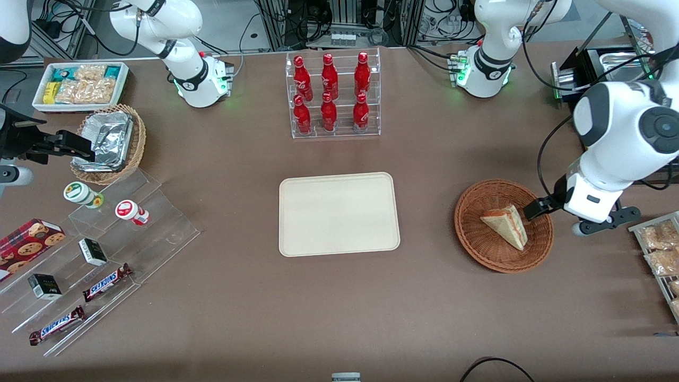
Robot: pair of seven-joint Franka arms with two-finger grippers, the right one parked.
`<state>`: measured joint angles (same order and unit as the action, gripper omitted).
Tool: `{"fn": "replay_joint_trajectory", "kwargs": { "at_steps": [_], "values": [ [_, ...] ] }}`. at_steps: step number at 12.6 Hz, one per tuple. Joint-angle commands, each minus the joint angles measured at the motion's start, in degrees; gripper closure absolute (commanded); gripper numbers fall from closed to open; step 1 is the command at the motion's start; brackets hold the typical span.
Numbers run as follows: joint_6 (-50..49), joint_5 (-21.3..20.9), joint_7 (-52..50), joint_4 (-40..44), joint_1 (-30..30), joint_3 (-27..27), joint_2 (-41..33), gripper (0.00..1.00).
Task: Place sandwich from basket to tray
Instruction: 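Move the left gripper over the wrapped sandwich in the wicker basket, then lower the open left gripper around the sandwich's wrapped end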
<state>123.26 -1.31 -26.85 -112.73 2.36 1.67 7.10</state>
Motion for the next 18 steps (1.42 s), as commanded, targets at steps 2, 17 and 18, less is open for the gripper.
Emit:
{"fn": "replay_joint_trajectory", "kwargs": {
  "at_steps": [2,17,18],
  "values": [
    [7.3,-0.8,-13.0,-7.3,0.6,-0.2,-1.4,0.00],
    [17.3,-1.1,-18.6,-13.7,0.7,0.9,6.4,0.00],
    [17.9,-1.1,-18.6,-13.7,0.7,0.9,7.0,0.00]
  ]
}}
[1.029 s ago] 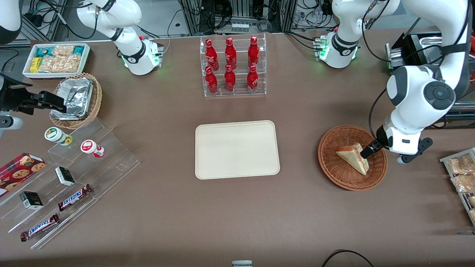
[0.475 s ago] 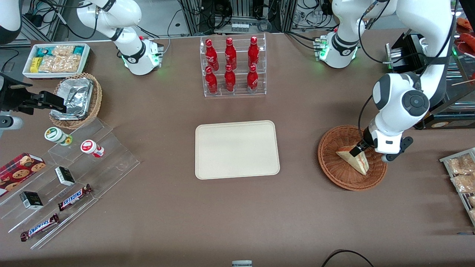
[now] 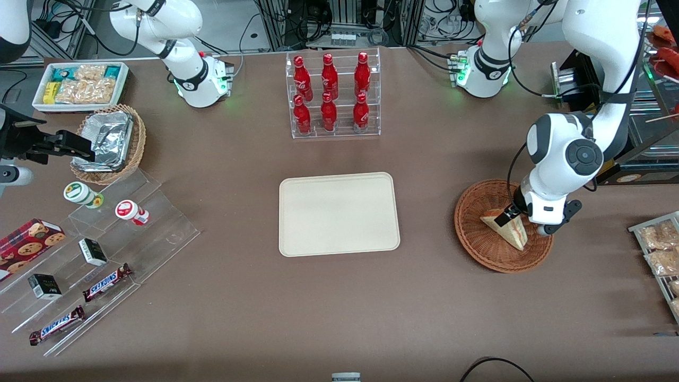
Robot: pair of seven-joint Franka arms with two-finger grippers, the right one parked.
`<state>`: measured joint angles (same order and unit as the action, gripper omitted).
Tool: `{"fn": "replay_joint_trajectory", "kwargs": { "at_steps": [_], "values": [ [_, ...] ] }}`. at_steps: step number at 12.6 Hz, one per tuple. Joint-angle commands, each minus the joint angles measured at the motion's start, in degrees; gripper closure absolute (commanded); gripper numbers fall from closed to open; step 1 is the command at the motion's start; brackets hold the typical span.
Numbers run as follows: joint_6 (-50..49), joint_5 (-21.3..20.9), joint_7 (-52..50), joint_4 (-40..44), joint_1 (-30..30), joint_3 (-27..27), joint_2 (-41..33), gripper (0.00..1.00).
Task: Place sandwich from basket to tray
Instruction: 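Lower the open left gripper around the sandwich's wrapped end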
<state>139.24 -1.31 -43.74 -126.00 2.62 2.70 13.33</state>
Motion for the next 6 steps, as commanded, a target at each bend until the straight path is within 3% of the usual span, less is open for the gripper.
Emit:
{"fn": "replay_joint_trajectory", "kwargs": {
  "at_steps": [1,3,6],
  "values": [
    [2.4,-1.1,-1.7,-0.4,0.5,-0.1,1.2,0.00],
    [3.0,-1.1,-1.7,-0.3,0.5,-0.1,1.9,0.09],
    [3.1,-1.1,-1.7,0.0,0.3,-0.2,2.3,0.64]
  ]
}}
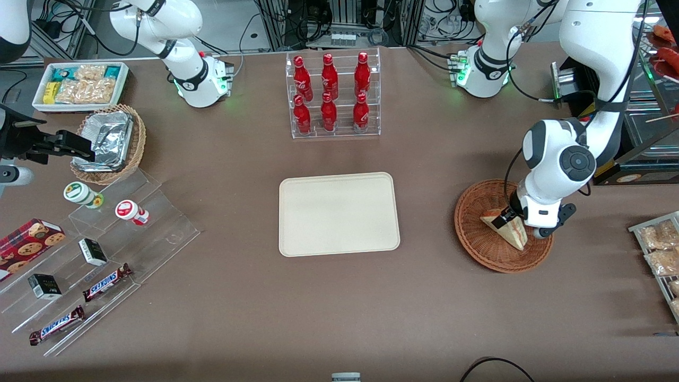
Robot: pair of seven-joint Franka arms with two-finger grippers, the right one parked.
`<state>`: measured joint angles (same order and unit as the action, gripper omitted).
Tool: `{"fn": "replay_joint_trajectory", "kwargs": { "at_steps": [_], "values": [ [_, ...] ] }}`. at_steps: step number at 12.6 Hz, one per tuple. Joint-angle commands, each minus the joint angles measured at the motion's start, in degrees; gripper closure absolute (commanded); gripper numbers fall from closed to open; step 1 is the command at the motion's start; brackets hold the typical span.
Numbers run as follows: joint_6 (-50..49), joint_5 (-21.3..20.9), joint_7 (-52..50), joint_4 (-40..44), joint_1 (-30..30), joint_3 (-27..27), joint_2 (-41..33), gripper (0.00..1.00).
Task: Place sandwich from basket to tray
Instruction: 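Lower the open left gripper around the sandwich's wrapped end, then close the left gripper on the sandwich and lift it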
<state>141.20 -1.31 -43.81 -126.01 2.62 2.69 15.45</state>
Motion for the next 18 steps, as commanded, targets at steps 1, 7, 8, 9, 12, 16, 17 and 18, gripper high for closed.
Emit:
{"fn": "replay_joint_trajectory", "kwargs": {
  "at_steps": [1,7,8,9,12,16,17,18],
  "values": [
    [1.1,-1.1,-1.6,0.4,0.3,-0.3,0.5,0.83],
    [-3.7,-1.8,-1.3,3.0,0.4,-0.2,-2.3,1.00],
    [-7.4,-3.4,-1.3,5.0,0.5,0.0,-3.1,1.00],
    [-11.5,-4.1,-1.3,7.6,0.4,1.1,-3.6,1.00],
    [-22.7,-4.1,-1.4,18.2,0.4,5.3,-3.3,1.00],
    [-25.1,-3.6,-1.5,24.5,0.5,14.2,-2.3,1.00],
    [-25.1,-3.6,-1.5,25.8,0.5,16.4,-1.7,1.00],
    [-25.1,-3.5,-1.5,27.6,0.5,19.0,-0.5,1.00]
  ]
}}
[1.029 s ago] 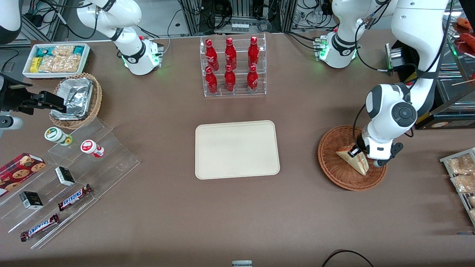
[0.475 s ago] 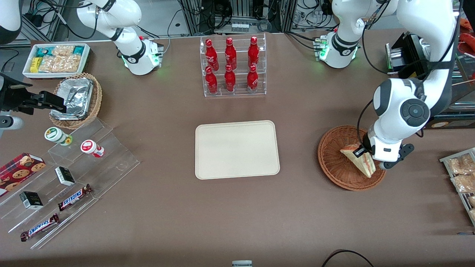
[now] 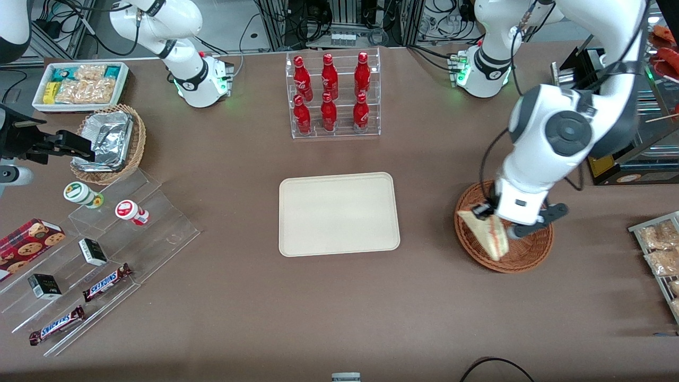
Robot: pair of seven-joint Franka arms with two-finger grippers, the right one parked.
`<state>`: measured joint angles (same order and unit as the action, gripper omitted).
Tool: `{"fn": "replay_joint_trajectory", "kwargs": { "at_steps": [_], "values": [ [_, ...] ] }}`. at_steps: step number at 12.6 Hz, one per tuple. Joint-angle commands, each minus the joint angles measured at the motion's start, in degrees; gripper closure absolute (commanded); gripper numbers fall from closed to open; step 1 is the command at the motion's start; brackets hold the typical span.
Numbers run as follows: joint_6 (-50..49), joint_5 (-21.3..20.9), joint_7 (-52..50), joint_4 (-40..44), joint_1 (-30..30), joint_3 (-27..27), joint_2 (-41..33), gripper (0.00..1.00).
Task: Place sandwich from basket to tray
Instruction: 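Carry the sandwich with the left gripper over the cream tray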
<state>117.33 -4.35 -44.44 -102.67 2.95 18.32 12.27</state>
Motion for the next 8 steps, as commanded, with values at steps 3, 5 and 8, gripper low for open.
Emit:
{"fn": "replay_joint_trajectory", "kwargs": {
  "at_steps": [3,5,8],
  "values": [
    [-1.0,-0.6,-0.7,8.1,0.1,10.0,6.2,1.00],
    [-0.6,-0.9,-0.8,11.2,0.1,15.8,11.0,1.00],
    [-0.5,-2.5,-0.8,17.4,7.8,16.7,18.8,1.00]
  ]
}}
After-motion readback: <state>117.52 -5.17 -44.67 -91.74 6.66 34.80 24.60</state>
